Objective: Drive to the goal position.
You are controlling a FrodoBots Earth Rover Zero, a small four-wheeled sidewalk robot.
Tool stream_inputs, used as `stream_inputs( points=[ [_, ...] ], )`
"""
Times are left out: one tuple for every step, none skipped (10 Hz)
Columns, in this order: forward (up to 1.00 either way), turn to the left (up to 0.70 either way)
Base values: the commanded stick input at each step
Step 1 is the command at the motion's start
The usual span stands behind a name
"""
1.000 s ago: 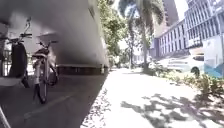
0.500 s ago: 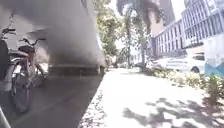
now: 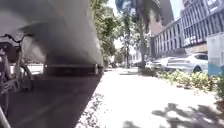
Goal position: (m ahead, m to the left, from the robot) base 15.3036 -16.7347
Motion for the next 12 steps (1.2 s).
stream_inputs(
  points=[
    [0.45, 0.0],
    [0.45, 0.0],
    [0.45, 0.0],
    [0.45, 0.0],
    [0.45, 0.0],
    [0.45, 0.0],
    [0.45, 0.0],
    [0.7, 0.0],
    [0.7, 0.0],
    [0.7, 0.0],
    [0.7, 0.0],
    [0.7, 0.0]
  ],
)
